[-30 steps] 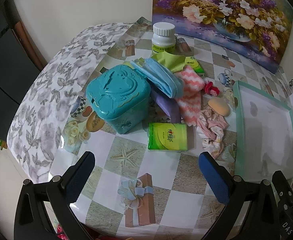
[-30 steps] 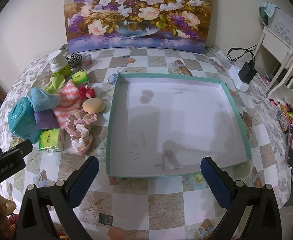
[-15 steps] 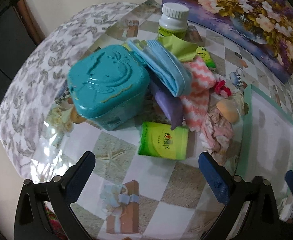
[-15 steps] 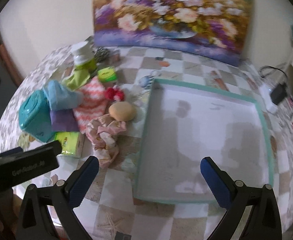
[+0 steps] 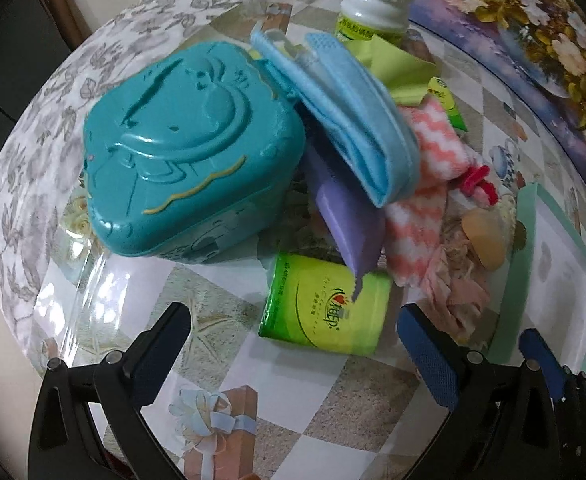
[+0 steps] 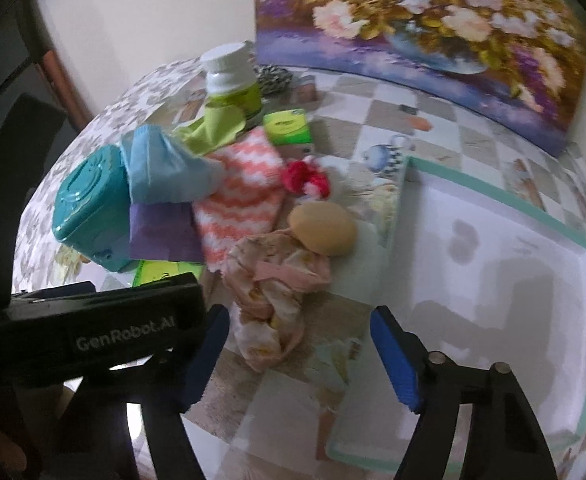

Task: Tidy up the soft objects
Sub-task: 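Move the right tool to the pink floral cloth while the left tool reaches the green tissue pack, then close the right tool on the pink cloth while the left tool grips the green pack, lift both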

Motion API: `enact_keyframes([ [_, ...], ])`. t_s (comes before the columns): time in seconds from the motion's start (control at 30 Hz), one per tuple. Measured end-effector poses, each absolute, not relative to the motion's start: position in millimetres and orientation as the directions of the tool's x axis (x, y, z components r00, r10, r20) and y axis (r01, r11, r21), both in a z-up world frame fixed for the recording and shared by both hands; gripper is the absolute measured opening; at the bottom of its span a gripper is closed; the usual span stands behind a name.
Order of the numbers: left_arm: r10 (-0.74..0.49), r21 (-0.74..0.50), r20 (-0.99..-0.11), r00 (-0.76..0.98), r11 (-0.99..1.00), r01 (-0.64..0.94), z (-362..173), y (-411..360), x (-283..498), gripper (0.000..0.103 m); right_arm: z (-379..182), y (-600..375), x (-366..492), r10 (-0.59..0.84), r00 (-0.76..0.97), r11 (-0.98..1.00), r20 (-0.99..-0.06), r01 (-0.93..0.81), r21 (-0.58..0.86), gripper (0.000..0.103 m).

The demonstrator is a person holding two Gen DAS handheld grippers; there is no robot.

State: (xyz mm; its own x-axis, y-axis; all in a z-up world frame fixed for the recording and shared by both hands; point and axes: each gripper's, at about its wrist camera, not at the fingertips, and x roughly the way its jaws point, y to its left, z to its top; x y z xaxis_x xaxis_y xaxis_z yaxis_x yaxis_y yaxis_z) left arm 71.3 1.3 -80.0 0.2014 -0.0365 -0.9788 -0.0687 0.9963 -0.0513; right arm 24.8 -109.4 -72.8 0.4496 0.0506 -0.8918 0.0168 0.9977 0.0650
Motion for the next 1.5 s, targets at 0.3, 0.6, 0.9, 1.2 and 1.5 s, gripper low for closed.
enact_keyframes([
  [0.3, -0.037, -0.051, -0.985, 0.169, 0.995, -0.082, -96, 2, 79, 0.102, -94, -101, 41, 0.069, 0.403, 0.998, -0.913, -0.026, 0.064, 0.064],
  [0.6, -0.060, -0.074, -0.988, 0.144, 0.993, -0.097, -117, 8, 88, 0.101, -108, -95, 46, 0.036, 0.386, 0.999, -0.922, -0.035, 0.024, 0.063],
  [0.9, -0.045, -0.057, -0.989, 0.143, 0.995, -0.078, -126, -1, 85, 0.073, -105, -94, 43, 0.032, 0.397, 0.999, -0.917, -0.035, 0.019, 0.044],
  [1.2, -0.039, -0.050, -0.988, 0.149, 0.997, -0.067, -129, -5, 86, 0.067, -104, -97, 44, 0.048, 0.395, 0.999, -0.917, -0.031, 0.039, 0.030],
  [1.5, -0.058, -0.068, -0.989, 0.136, 0.995, -0.073, -117, 4, 84, 0.067, -99, -100, 43, 0.072, 0.406, 0.997, -0.911, -0.022, 0.069, 0.026],
])
